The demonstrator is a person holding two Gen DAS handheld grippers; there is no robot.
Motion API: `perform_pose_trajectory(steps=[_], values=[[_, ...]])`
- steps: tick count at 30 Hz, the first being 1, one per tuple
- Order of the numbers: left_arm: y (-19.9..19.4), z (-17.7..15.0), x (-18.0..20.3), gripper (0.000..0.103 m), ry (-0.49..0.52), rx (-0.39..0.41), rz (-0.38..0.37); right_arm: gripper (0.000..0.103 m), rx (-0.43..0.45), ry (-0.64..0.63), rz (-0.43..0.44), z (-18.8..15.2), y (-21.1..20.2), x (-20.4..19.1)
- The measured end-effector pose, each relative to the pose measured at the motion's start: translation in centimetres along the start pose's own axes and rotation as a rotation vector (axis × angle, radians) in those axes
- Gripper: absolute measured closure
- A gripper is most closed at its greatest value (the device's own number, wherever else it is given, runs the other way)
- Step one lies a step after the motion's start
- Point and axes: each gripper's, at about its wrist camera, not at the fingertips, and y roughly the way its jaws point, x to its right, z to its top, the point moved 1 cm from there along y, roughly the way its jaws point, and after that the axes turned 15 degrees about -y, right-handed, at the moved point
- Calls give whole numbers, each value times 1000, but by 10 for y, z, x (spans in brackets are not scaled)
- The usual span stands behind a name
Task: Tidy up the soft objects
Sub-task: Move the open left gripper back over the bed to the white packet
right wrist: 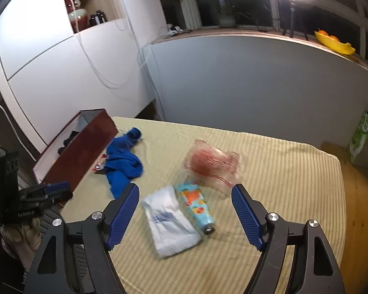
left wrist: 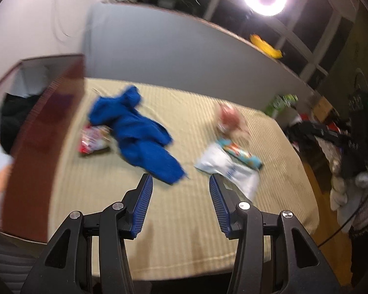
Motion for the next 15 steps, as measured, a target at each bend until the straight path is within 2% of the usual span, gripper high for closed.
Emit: perform_pose_trajectory(steps=[5, 11, 15], values=[[26, -17, 25, 56, 30, -67, -10, 29, -19, 19, 7, -1, 15, 17], [47, -17, 44, 56, 69, -107, 9, 28, -51, -32, 16, 14, 42, 25], [59, -15, 49, 56, 51, -156, -7, 28, -79, -94, 25, 27, 63, 25]])
